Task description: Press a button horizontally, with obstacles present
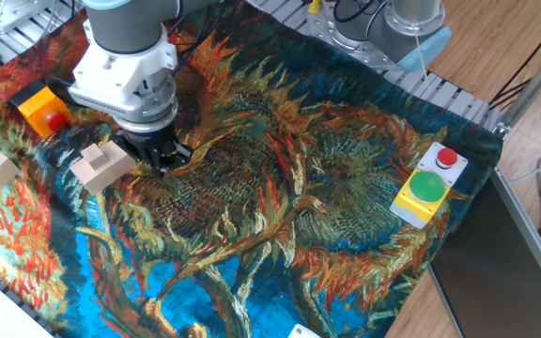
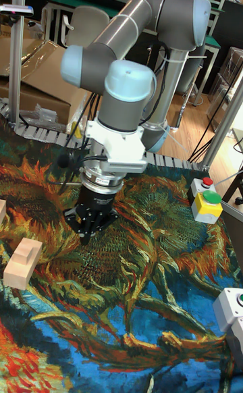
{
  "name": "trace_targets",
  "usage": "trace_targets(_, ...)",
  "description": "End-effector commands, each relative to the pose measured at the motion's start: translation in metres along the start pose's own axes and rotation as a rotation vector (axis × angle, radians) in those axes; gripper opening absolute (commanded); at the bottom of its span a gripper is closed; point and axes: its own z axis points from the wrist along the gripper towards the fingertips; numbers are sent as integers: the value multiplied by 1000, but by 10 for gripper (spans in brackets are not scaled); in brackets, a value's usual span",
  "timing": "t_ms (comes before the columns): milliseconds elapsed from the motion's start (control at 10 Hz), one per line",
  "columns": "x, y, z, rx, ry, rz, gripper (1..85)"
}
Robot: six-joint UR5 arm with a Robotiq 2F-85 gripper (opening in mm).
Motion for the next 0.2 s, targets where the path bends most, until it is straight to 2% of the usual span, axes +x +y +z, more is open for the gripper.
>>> trace_targets(0,-2,2,4,-28,-20,8,13)
trace_targets(100,-4,4,3,-29,-20,10,13)
